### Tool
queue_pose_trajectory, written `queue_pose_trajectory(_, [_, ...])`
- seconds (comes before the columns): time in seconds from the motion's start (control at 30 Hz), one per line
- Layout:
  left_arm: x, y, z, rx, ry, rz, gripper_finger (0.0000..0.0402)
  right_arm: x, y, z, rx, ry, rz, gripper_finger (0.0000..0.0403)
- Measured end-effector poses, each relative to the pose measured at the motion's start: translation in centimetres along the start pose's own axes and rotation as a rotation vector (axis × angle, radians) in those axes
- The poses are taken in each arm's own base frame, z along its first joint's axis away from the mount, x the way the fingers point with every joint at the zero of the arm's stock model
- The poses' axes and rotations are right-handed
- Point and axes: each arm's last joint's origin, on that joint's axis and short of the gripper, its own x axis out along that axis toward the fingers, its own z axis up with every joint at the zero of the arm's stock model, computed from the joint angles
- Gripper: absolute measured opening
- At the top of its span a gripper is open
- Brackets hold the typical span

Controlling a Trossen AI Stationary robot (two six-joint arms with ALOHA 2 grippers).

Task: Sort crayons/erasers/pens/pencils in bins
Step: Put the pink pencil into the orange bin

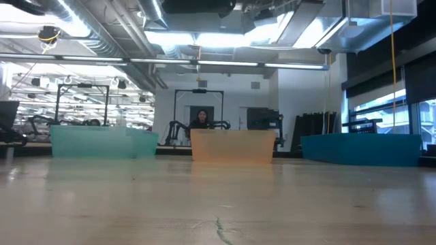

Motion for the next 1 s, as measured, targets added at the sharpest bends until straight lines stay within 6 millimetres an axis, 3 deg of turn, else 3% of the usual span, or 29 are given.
queue_pose_trajectory(0.17, [-0.1,0.8,0.9,-0.020,-0.030,0.021,0.0082,0.0,0.0,0.0,0.000,0.000,0.000,0.0169])
queue_pose_trajectory(0.33, [-1.5,1.3,1.3,-0.046,-0.082,-0.009,0.0082,0.0,0.0,0.0,0.004,0.000,0.001,0.0169])
queue_pose_trajectory(0.77, [-2.5,0.8,0.7,-0.052,-0.091,-0.058,0.0082,0.0,0.0,0.0,0.003,0.002,0.001,0.0169])
queue_pose_trajectory(1.0, [-2.5,1.8,0.0,-0.080,-0.036,0.043,0.0082,0.0,0.0,0.0,0.004,0.003,0.001,0.0169])
